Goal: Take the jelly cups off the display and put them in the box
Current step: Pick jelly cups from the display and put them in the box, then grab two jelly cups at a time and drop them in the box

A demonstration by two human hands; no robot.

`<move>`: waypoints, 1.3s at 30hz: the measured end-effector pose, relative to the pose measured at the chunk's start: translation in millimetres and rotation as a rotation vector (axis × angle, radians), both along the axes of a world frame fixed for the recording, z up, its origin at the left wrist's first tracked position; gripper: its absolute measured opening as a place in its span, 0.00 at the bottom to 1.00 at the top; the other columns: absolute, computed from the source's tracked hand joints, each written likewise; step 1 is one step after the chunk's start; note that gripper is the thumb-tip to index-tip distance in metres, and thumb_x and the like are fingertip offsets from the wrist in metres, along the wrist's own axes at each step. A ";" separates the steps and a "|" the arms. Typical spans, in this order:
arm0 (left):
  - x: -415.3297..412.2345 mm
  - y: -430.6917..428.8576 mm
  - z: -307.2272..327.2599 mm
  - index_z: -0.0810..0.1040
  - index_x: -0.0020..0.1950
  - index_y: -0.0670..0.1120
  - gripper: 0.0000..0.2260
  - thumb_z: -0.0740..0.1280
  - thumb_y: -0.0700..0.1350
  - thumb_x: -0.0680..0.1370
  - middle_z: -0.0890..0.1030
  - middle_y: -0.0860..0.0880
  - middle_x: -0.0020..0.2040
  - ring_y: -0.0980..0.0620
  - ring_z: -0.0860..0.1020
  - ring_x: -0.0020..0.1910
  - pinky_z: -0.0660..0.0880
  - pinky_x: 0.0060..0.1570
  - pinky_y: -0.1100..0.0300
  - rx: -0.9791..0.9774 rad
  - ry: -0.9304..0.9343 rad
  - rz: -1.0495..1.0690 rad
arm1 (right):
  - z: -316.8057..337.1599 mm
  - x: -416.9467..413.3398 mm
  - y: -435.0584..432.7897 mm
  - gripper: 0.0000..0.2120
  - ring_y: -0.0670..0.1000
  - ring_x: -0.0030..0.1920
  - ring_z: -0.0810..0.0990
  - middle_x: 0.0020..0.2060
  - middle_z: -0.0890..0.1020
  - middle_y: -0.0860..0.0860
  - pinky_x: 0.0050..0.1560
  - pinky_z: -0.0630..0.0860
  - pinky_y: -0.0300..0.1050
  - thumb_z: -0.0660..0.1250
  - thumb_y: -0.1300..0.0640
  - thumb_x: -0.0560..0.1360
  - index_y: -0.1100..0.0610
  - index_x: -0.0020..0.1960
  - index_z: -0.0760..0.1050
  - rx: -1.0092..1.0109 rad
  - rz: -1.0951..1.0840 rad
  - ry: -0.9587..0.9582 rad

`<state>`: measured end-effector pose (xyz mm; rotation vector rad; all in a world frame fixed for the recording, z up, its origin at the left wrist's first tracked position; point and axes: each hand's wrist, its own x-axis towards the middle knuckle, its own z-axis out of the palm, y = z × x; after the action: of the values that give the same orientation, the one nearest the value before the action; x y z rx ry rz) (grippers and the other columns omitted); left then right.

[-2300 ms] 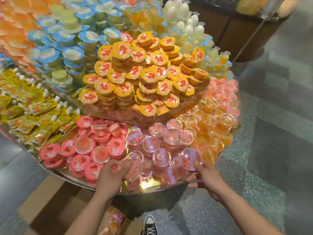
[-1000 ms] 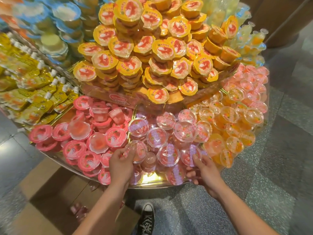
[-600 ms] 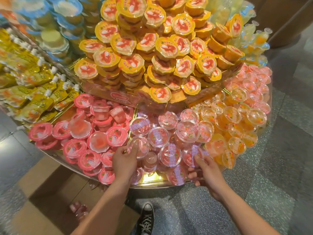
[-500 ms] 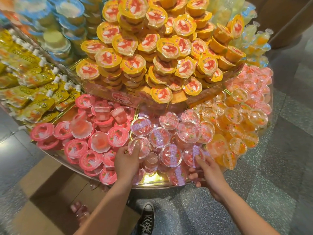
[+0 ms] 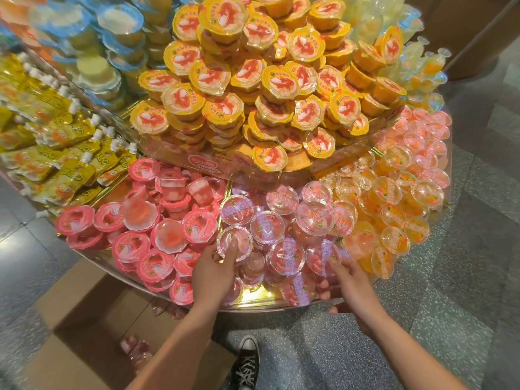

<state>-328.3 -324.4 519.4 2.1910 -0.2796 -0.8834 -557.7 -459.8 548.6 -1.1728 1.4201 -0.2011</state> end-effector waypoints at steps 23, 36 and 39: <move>57.7 143.3 82.3 0.43 0.81 0.57 0.42 0.44 0.77 0.73 0.47 0.47 0.82 0.43 0.44 0.81 0.47 0.77 0.38 0.233 -0.557 -0.728 | 92.7 82.5 144.4 0.32 0.52 0.79 0.31 0.81 0.38 0.45 0.77 0.36 0.56 0.48 0.30 0.80 0.39 0.81 0.47 -0.965 0.849 0.425; 135.1 318.7 59.9 0.49 0.82 0.54 0.49 0.31 0.79 0.68 0.50 0.45 0.82 0.42 0.46 0.81 0.50 0.76 0.36 0.431 -0.639 -0.590 | 63.4 194.5 259.9 0.42 0.64 0.80 0.49 0.81 0.55 0.57 0.77 0.52 0.64 0.39 0.27 0.76 0.50 0.81 0.58 -0.959 1.250 0.333; 139.4 341.9 45.4 0.52 0.82 0.53 0.46 0.36 0.77 0.70 0.51 0.44 0.82 0.41 0.47 0.81 0.48 0.76 0.36 0.448 -0.626 -0.548 | 40.1 215.8 274.8 0.46 0.62 0.81 0.45 0.81 0.52 0.56 0.77 0.52 0.65 0.33 0.24 0.73 0.48 0.81 0.54 -0.916 1.314 0.319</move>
<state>-188.9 17.5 564.7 2.8385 -1.1172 -0.5290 -341.9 -185.0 588.8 -2.7407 0.4919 0.3259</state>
